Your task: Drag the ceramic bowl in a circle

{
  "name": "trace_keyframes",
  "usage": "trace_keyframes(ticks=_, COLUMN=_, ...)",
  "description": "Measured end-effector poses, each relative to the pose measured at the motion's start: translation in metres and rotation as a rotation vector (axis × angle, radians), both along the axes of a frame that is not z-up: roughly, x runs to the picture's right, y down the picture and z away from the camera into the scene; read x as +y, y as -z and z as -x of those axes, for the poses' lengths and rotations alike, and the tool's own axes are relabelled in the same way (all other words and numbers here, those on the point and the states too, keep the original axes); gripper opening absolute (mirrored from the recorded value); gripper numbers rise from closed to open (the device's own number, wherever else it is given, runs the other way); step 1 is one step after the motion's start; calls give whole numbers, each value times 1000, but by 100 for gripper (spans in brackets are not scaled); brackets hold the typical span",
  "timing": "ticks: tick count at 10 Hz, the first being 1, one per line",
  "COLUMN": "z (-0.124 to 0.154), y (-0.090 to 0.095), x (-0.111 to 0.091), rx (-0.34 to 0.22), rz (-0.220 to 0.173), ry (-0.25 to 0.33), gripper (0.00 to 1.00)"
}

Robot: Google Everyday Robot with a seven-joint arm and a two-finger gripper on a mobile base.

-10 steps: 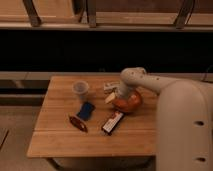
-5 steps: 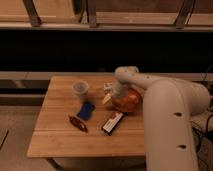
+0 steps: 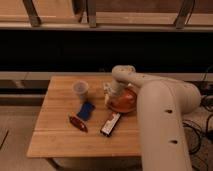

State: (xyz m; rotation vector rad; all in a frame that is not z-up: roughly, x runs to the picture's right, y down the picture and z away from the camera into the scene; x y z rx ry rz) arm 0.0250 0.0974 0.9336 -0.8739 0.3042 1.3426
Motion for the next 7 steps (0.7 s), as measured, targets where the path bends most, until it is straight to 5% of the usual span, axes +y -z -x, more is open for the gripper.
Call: trace_keyframes(ticks=7, z=60, y=19, x=0, rx=-119, rz=18, ry=126, gripper=1)
